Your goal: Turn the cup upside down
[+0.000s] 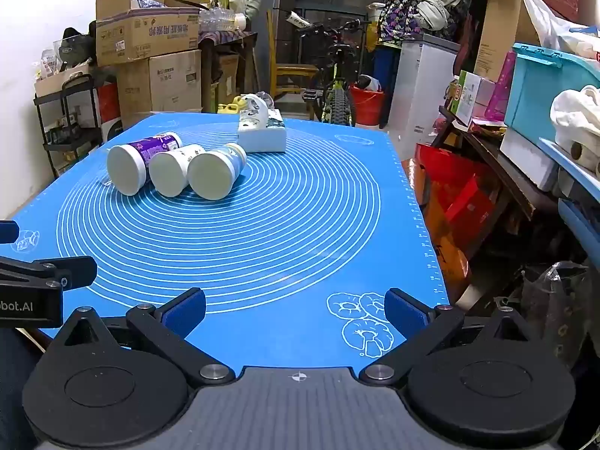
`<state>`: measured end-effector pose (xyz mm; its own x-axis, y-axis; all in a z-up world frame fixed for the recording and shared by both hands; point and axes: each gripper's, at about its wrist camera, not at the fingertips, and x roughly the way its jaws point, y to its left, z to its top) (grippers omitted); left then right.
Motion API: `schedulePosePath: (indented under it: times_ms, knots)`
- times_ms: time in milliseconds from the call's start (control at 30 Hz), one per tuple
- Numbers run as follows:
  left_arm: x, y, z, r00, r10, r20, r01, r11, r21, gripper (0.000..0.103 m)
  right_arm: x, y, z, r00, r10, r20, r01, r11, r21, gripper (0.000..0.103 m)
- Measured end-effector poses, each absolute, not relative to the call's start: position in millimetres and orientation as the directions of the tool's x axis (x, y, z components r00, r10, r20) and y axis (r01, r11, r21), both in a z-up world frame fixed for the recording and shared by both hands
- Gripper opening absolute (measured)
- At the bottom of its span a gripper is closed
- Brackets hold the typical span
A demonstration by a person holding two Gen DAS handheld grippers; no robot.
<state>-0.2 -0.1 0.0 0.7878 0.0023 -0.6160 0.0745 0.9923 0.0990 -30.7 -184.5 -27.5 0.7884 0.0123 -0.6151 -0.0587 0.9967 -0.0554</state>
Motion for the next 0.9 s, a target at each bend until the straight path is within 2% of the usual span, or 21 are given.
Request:
schedulePosePath:
  times_ms: [333, 900]
  knots:
    - [8.1, 2.7, -8.9, 0.750, -0.006, -0.662, 0.055, 0.997, 0.053, 0.103, -31.4, -185.1, -26.9, 0.791, 0.015, -0.612, -0.064, 0.996, -0.057, 0.101]
    - [5.4, 10.3, -5.5, 0.755, 0.000, -0.656, 0.050, 0.997, 0.057, 0.103, -35.0, -183.7, -26.0, 0.796, 0.018, -0.605, -0.066, 0.996, -0.057, 0.101]
